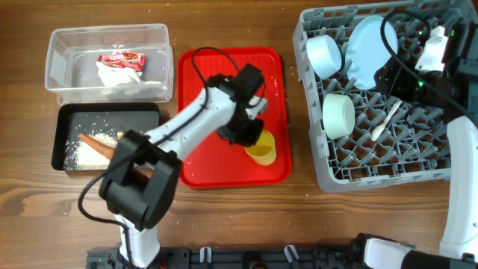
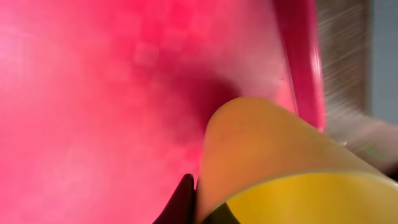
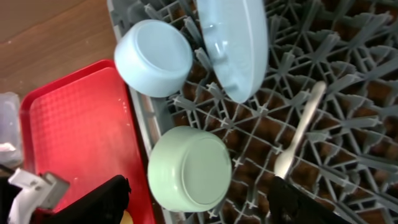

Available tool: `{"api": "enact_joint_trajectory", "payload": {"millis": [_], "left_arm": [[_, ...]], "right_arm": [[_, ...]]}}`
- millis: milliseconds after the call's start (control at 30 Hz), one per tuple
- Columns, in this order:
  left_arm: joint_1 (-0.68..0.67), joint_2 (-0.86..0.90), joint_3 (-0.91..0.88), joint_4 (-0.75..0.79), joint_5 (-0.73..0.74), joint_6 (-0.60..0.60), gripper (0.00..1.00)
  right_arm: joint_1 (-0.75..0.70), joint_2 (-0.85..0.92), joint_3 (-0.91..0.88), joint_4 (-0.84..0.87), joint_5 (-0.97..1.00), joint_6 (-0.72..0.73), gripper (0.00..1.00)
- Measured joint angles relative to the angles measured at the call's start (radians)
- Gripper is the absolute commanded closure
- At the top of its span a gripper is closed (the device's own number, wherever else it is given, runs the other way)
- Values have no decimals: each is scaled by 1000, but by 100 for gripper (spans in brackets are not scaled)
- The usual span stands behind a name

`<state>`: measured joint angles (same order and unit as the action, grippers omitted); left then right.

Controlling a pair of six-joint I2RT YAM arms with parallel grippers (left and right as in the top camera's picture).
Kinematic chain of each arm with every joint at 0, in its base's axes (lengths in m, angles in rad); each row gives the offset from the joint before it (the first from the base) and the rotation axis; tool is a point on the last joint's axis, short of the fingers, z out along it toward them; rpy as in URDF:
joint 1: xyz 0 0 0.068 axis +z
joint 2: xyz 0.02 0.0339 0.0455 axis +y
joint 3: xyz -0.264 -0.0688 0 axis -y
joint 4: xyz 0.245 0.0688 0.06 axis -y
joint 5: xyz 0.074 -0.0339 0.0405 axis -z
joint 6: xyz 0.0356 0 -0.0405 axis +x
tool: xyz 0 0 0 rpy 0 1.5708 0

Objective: Sort waste into correct bins and load items into the dishwasher rack
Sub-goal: 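Grasp the yellow cup with the left gripper and lift it, then hand the yellow cup from the left gripper to the right gripper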

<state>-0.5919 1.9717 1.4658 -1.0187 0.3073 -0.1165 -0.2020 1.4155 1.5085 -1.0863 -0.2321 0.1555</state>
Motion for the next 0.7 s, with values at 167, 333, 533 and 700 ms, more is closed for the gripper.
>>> {"api": "enact_joint_trajectory", "payload": {"millis": [167,333,533,700], "left_arm": [[302,-72,74,179,497,31,96],[492,-104,94,391,1076,37,96],[425,-104,94,410,1226,37,96],[401,-104,94,422,1233,37,96]], "right_arm": [[16,0,-51,167,-364,-90,9],[161,17,-168,517,-771,-140,0],[372,107,-183,792,-941,-130,2],[416,137,-183,808,-974,-123,33]]}}
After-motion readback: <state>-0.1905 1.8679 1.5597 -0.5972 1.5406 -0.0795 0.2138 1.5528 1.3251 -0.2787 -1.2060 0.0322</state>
